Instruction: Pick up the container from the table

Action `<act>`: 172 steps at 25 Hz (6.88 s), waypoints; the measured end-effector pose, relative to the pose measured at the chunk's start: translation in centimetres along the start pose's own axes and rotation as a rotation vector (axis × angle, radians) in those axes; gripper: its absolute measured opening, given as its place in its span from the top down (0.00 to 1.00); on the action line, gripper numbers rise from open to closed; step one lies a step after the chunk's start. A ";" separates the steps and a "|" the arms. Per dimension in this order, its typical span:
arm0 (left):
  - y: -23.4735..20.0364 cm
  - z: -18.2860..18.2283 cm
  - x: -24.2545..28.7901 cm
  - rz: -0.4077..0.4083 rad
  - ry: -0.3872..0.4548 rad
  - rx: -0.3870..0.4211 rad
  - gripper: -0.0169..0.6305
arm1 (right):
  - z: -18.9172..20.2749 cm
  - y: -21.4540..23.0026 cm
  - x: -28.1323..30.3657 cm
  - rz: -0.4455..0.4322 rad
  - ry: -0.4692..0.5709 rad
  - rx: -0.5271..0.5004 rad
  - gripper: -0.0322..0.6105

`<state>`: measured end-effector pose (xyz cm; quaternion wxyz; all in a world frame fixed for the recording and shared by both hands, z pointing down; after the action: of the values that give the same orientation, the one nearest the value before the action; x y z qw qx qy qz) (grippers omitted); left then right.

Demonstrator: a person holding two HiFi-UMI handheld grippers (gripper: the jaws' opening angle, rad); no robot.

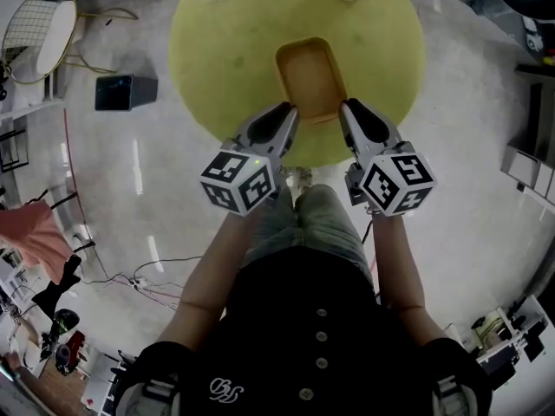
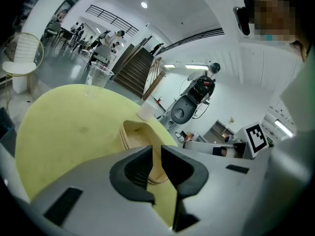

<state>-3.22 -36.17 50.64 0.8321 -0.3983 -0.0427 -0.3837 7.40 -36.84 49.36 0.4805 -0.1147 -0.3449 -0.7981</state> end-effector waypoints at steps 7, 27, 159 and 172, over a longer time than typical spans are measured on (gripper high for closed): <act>-2.3 0.8 1.5 -0.040 -0.026 -0.072 0.77 | 0.5 2.1 2.0 0.017 -0.067 -0.011 0.76; -4.7 2.8 4.2 -0.047 -0.056 -0.198 0.72 | 3.3 4.1 6.4 0.017 -0.154 0.069 0.71; 12.9 -16.2 -13.3 0.157 0.575 0.201 0.80 | -13.7 -14.1 -11.2 -0.253 0.381 -0.179 0.79; 12.8 -16.2 -13.1 0.158 0.572 0.209 0.80 | -13.6 -13.8 -11.0 -0.240 0.385 -0.173 0.80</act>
<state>-7.60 -34.53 26.63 0.8740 -0.1884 0.1848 -0.4080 3.39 -34.13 27.67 0.4275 0.0409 -0.1884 -0.8832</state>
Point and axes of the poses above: the fingertips, and each gripper's own axes: x forward along the fingers, y to its right, z out of its underside, the point moved 1 cm from there along -x, backward along the fingers, and after that the axes turned 3 degrees about z, right-handed, at the moved point
